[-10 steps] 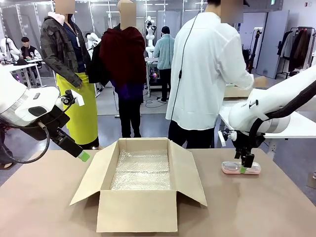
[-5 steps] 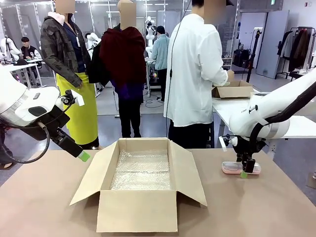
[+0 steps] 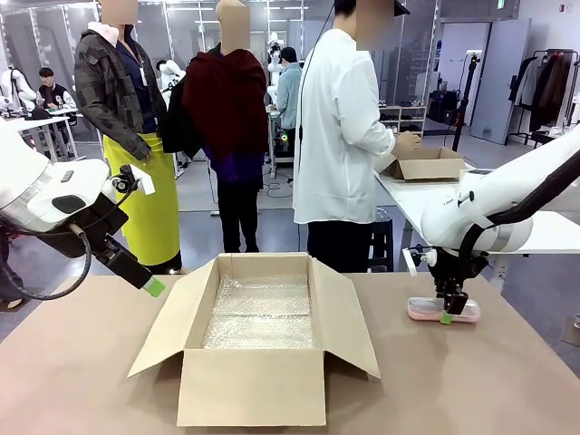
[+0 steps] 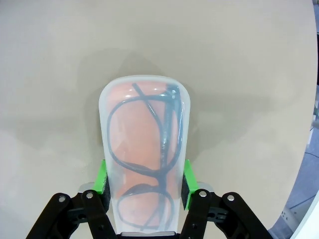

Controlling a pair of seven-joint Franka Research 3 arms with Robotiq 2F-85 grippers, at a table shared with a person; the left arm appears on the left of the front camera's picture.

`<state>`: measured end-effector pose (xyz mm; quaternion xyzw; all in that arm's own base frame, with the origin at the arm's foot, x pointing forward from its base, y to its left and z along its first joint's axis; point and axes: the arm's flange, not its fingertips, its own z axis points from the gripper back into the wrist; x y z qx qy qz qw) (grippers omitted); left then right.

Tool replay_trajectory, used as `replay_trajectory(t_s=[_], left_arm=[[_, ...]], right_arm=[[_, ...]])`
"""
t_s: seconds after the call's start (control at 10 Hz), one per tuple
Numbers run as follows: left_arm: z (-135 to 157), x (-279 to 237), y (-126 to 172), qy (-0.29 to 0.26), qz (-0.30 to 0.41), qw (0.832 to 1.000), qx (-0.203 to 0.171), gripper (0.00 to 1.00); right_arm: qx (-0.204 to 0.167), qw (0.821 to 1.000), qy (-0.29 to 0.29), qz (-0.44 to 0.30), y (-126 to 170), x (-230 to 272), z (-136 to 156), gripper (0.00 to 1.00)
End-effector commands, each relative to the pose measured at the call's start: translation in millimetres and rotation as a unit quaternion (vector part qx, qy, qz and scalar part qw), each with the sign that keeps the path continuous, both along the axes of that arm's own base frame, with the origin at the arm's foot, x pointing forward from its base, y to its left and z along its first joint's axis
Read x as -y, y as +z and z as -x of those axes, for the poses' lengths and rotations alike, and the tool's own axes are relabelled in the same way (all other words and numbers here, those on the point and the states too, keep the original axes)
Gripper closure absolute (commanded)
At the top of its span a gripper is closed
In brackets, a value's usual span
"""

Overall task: Pack the glasses set securely to prepare it for shipping.
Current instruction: Place the Glasses case inside the Package Box.

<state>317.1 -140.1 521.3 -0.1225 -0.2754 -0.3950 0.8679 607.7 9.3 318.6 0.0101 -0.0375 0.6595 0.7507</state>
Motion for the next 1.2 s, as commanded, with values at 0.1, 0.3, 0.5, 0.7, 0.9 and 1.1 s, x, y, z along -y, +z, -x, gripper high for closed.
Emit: replay_trajectory(t_s=[0.1, 0.3, 0.5, 0.7, 0.9, 1.1], left_arm=[[0.0, -1.7, 1.0, -0.005, 0.002, 1.000, 0.001, 0.00], [0.0, -1.7, 1.0, -0.005, 0.002, 1.000, 0.001, 0.00], [0.0, -1.7, 1.0, -0.005, 0.002, 1.000, 0.001, 0.00], [0.0, -1.7, 1.0, -0.005, 0.002, 1.000, 0.001, 0.00], [0.0, -1.7, 1.0, -0.005, 0.002, 1.000, 0.001, 0.00], [0.0, -1.7, 1.0, -0.005, 0.002, 1.000, 0.001, 0.00]], right_arm=[[-0.006, 1.000, -0.026, 0.007, 46.3, -9.0, 5.8, 0.65], [-0.002, 0.999, -0.039, -0.007, 95.5, -21.9, 20.9, 0.65], [0.001, 0.999, -0.036, 0.005, 142.1, -49.5, 35.0, 0.65], [0.002, 0.999, -0.043, 0.010, 161.6, -80.7, 36.0, 0.65], [0.020, 0.999, -0.025, 0.010, 178.8, -141.7, 34.4, 0.65], [0.034, 0.998, -0.039, 0.020, 182.3, -234.7, 18.6, 0.65]])
